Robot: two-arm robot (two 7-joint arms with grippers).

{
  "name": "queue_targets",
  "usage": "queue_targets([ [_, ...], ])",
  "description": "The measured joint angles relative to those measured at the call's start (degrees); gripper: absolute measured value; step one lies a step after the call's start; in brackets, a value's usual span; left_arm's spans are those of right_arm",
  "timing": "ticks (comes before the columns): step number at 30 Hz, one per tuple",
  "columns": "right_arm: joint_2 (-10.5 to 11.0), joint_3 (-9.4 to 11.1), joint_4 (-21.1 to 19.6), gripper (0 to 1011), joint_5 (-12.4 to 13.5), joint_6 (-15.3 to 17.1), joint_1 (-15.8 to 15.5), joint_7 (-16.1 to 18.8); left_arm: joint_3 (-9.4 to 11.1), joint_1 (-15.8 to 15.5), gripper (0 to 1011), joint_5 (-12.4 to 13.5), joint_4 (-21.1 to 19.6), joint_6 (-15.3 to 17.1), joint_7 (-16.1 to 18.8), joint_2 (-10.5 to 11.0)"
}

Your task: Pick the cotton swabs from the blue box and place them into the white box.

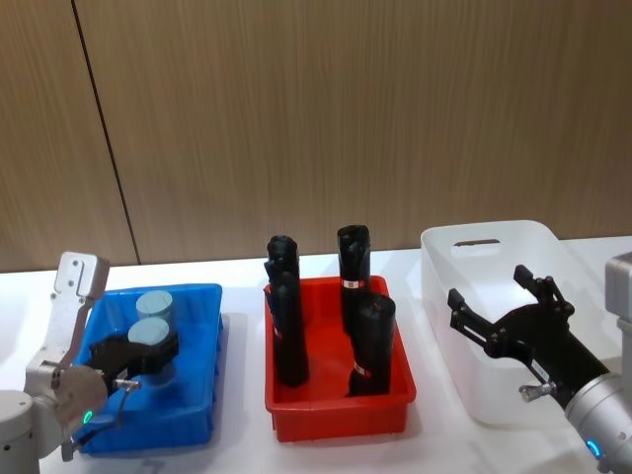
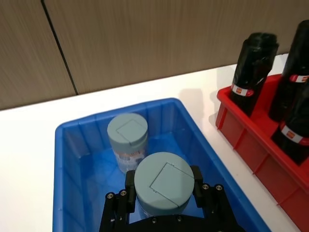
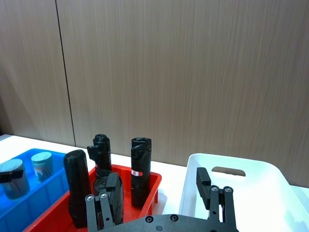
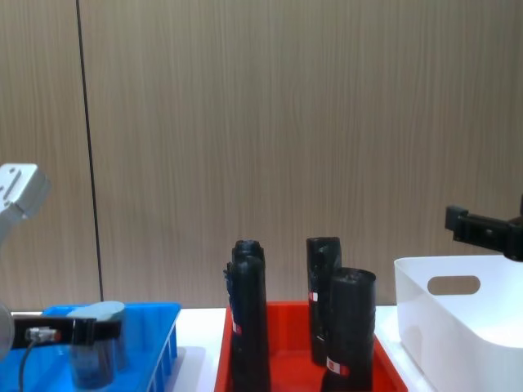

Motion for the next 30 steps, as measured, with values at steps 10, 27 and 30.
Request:
queue_targets([
  [10, 0.0, 0.0, 0.0, 1001, 0.0, 0.0, 0.0, 0.0, -0.4, 2.5, 672, 1.8, -6.2, -3.8, -2.9, 1.8],
  [27, 0.0, 0.0, 0.0, 1002, 0.0, 0.0, 0.0, 0.0, -1.4, 5.4, 672, 1.9, -14.4, -9.5, -13.6, 5.2],
  [30, 0.0, 0.0, 0.0, 1002, 0.0, 0.0, 0.0, 0.0, -1.6, 5.6, 672, 1.3, -15.2, -10.3, -16.1, 5.7],
])
